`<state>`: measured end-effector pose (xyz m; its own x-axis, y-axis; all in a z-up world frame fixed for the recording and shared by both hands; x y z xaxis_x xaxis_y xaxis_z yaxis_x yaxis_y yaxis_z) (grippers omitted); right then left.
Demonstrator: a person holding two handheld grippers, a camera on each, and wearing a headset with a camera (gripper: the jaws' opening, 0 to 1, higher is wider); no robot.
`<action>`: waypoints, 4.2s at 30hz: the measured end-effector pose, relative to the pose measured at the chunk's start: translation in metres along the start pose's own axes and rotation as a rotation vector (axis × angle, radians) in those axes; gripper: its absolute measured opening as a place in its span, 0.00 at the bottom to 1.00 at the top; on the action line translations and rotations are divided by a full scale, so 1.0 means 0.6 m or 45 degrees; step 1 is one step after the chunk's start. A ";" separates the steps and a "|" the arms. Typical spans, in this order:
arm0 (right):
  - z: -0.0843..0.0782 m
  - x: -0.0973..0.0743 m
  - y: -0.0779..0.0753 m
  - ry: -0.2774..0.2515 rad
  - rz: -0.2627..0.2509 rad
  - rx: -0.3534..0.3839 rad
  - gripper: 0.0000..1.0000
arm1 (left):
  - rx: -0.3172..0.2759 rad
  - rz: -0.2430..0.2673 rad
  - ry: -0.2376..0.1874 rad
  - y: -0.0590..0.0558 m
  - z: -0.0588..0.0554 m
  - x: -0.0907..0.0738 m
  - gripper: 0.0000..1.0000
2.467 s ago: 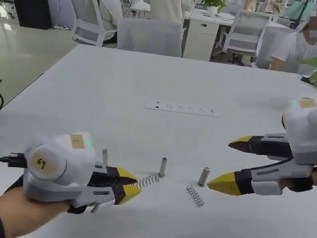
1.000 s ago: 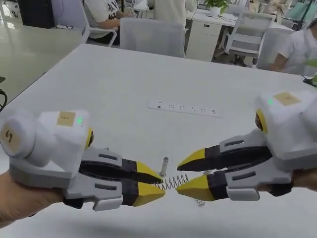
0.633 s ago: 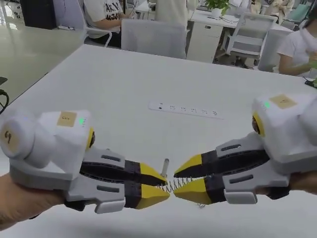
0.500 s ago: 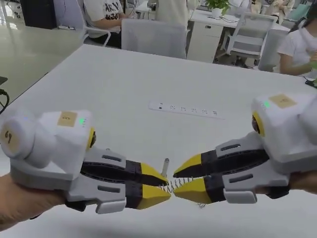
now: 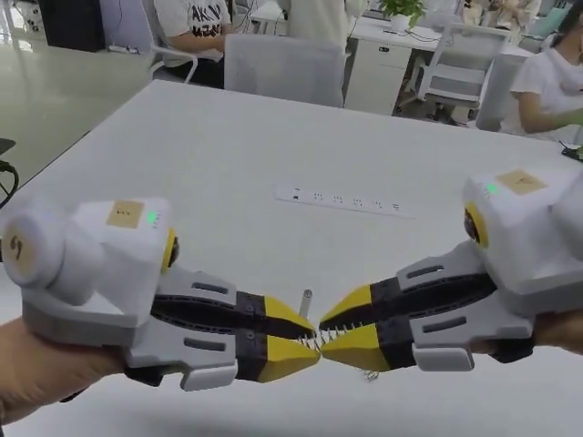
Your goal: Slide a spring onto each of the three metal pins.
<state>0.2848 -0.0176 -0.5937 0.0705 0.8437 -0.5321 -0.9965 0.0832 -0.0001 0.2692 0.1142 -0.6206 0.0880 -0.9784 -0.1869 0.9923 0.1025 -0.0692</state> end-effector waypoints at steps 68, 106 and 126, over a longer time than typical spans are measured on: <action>-0.005 -0.015 -0.033 0.226 0.005 -0.005 0.08 | -0.183 0.283 0.066 0.005 -0.032 -0.004 0.91; -0.004 0.046 -0.175 0.479 -0.046 -0.071 0.08 | -0.257 0.683 0.078 -0.012 -0.077 -0.138 0.93; -0.026 0.097 -0.219 0.812 -0.081 -0.274 0.08 | -0.255 0.691 0.114 -0.014 -0.088 -0.142 0.89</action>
<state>0.4193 0.0121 -0.6378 0.1554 0.3571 -0.9211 -0.9825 -0.0408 -0.1816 0.2489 0.2062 -0.6555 0.5630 -0.7583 -0.3288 0.7707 0.6253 -0.1225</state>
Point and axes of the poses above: the centre of the closed fingertips' face, and the gripper's own axes: x roughly forward along the fingers, y roughly to its left, z roughly out of its top, the point moved 8 cm from there along -x, roughly backward along the fingers, and after that the axes turned 8 degrees about -z, right-handed, at the moved point
